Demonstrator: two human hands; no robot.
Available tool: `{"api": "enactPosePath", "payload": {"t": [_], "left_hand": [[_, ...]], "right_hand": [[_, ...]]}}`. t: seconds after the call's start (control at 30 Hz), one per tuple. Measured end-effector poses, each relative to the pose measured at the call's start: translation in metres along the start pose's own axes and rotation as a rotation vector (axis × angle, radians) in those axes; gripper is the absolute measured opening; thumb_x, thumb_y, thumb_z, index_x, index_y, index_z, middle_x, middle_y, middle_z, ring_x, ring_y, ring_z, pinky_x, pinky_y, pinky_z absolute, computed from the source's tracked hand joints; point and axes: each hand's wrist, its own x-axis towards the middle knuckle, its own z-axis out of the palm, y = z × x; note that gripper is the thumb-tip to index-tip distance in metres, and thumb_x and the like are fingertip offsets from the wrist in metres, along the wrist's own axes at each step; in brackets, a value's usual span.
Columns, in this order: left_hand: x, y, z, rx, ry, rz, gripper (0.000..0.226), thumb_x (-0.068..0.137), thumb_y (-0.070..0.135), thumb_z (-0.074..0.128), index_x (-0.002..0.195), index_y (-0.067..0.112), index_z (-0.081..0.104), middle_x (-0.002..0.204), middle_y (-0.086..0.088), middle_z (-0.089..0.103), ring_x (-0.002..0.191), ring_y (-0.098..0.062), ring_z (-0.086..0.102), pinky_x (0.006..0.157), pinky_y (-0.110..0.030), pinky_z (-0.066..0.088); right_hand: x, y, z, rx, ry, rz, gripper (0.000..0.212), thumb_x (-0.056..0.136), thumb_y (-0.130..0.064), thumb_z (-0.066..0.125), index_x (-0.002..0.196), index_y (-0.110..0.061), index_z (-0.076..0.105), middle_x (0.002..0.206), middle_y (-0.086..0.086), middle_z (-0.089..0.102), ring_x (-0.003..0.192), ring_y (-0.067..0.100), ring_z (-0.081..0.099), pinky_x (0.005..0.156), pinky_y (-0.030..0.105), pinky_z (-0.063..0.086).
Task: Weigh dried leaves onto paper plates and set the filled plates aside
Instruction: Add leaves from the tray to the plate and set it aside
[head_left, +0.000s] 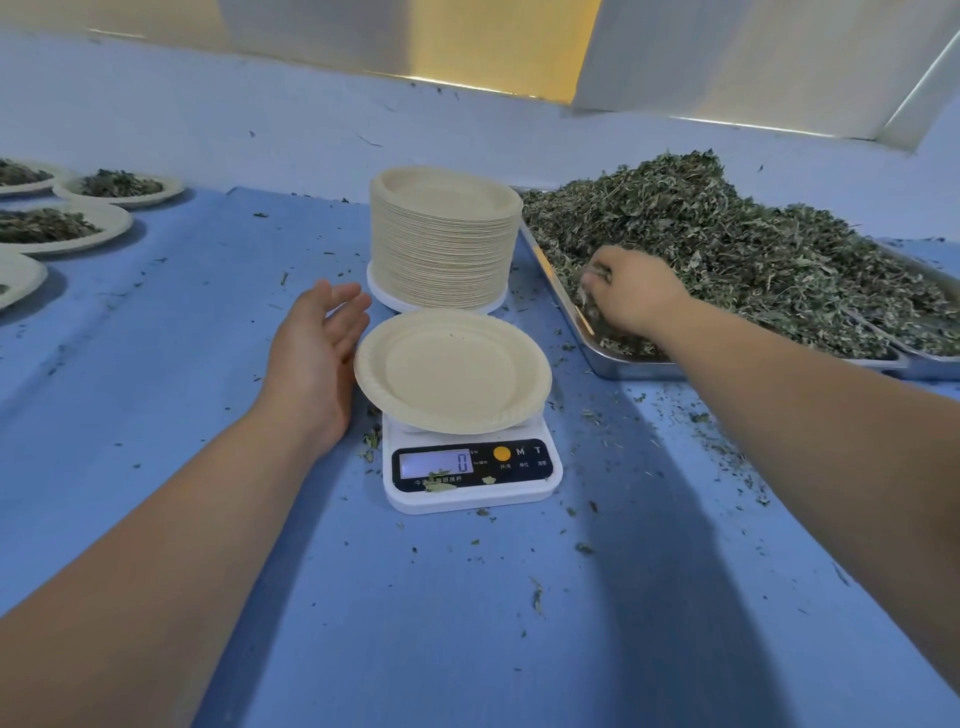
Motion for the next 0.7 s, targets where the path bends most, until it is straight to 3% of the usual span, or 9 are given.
{"api": "enactPosePath", "payload": {"t": [0.07,0.27,0.43,0.6,0.7], "left_hand": [[0.000,0.000,0.000,0.003,-0.003,0.003,0.038,0.109,0.042,0.040,0.127,0.018,0.064,0.133,0.001,0.067,0.133,-0.014,0.055,0.116,-0.038,0.041],[0.003,-0.002,-0.004,0.019,-0.023,0.007,0.037,0.108,0.041,0.042,0.125,0.018,0.065,0.129,0.002,0.069,0.131,-0.014,0.056,0.113,-0.037,0.043],[0.002,-0.002,-0.004,0.030,-0.022,0.012,0.036,0.108,0.042,0.042,0.121,0.020,0.067,0.128,0.004,0.069,0.132,-0.013,0.055,0.110,-0.036,0.044],[0.002,-0.002,-0.004,0.044,-0.023,0.012,0.035,0.108,0.042,0.042,0.118,0.021,0.068,0.130,0.004,0.069,0.132,-0.013,0.056,0.115,-0.038,0.042],[0.001,-0.002,-0.004,0.060,-0.026,0.011,0.035,0.108,0.042,0.042,0.121,0.021,0.067,0.131,0.004,0.068,0.132,-0.013,0.055,0.117,-0.041,0.040]], "right_hand": [[-0.004,0.004,0.005,-0.002,-0.061,0.036,0.028,0.104,-0.036,0.048,0.120,-0.016,0.058,0.085,0.007,0.061,0.072,0.025,0.057,0.064,0.033,0.042],[0.000,0.009,-0.006,0.132,0.064,0.110,0.028,0.105,-0.039,0.046,0.121,-0.019,0.057,0.076,0.002,0.060,0.061,0.020,0.057,0.051,0.027,0.037],[-0.008,0.013,-0.004,0.056,-0.076,0.096,0.030,0.105,-0.039,0.046,0.122,-0.017,0.057,0.080,0.005,0.062,0.062,0.019,0.056,0.051,0.026,0.034],[-0.007,-0.010,-0.029,0.168,0.092,0.064,0.019,0.105,-0.040,0.045,0.108,-0.026,0.057,0.085,-0.001,0.064,0.065,0.015,0.058,0.051,0.027,0.038],[-0.017,-0.041,-0.041,0.230,0.114,-0.045,0.020,0.105,-0.037,0.046,0.112,-0.025,0.060,0.084,-0.009,0.060,0.068,0.009,0.055,0.054,0.026,0.037]]}}
